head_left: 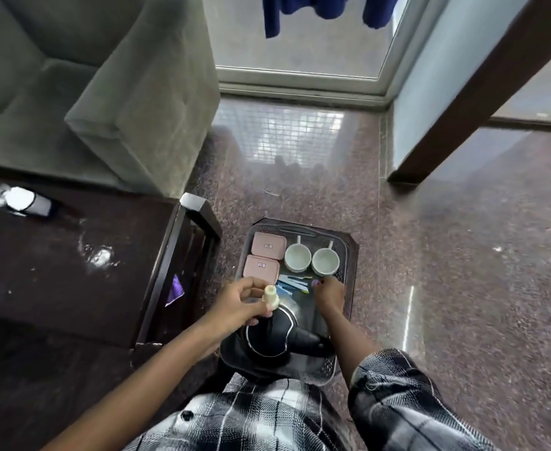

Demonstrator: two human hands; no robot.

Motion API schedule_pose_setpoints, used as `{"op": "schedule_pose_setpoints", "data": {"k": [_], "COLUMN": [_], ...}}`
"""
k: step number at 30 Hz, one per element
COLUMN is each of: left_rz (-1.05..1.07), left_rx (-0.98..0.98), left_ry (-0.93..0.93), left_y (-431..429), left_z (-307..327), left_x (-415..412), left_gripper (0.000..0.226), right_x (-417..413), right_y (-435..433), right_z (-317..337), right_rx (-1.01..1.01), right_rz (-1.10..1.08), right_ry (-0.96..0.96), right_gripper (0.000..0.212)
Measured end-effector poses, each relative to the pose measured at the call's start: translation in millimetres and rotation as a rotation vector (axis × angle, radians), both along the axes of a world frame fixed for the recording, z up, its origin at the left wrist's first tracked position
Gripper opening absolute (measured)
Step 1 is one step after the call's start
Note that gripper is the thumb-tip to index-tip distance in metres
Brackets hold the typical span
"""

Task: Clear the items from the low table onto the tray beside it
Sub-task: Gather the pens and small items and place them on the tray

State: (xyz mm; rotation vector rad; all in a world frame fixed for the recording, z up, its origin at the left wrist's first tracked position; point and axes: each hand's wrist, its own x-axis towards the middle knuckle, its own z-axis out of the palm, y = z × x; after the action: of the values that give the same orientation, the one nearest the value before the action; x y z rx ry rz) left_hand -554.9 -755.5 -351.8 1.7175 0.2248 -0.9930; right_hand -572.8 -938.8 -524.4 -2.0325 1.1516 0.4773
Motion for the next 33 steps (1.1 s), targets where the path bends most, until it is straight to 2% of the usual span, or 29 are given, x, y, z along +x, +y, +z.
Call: {"op": "schedule_pose_setpoints", "data": {"k": [6, 8, 11, 12, 13, 16, 19, 22, 25, 27, 30, 33], "left_rz": [-0.005, -0.017, -0.055, -0.083, -0.112, -0.206, -0.280, -0.323, -0.351, -0.344, -0.355, -0.343], "left_rx": [0.031, 0.044, 0.083, 0.103, 0.122, 0.212, 0.281, 0.299, 0.296, 0.289, 0.265, 0.246], "left_ry": [0.009, -0.002, -0.067, -0.109, -0.153, -0.274, -0.350, -0.391, -0.389, -0.377, -0.349, -0.303], "left_y": [-5, -7, -10, -12, -13, -17, -21, -25, -28, -28, -22, -15], "left_z": [-6, -7, -9, -10, -12, -17, -17, -14, -14, -15, -15, -16], "left_x": [-1, 0, 2, 3, 4, 7, 9, 9, 8, 7, 7, 4], "left_gripper": [0.024, 0.025, 0.026, 0.026, 0.025, 0.022, 0.028, 0.032, 0.048, 0.050, 0.035, 0.025], "right_x": [2, -2, -11, -14, -16, -27, -35, -37, -35, -34, -34, -32], "right_y": [-2, -5, -4, -1, 4, 22, 34, 36, 26, 11, -18, -29], "right_z": [-6, -2, 21, 34, 52, 108, 132, 127, 109, 91, 60, 34], "right_rx": [0.046, 0.085, 0.121, 0.164, 0.235, 0.560, 0.667, 0.579, 0.441, 0.204, -0.163, -0.387], "right_rz": [-0.032, -0.109, -0.203, -0.214, -0.217, -0.150, -0.063, -0.063, -0.071, -0.029, 0.128, 0.331], "right_ry": [-0.019, -0.023, -0.111, -0.175, -0.248, -0.410, -0.481, -0.517, -0.486, -0.440, -0.320, -0.222], "right_gripper": [0.030, 0.028, 0.014, 0.009, 0.016, 0.023, 0.020, 0.018, 0.017, 0.014, 0.012, 0.017]}}
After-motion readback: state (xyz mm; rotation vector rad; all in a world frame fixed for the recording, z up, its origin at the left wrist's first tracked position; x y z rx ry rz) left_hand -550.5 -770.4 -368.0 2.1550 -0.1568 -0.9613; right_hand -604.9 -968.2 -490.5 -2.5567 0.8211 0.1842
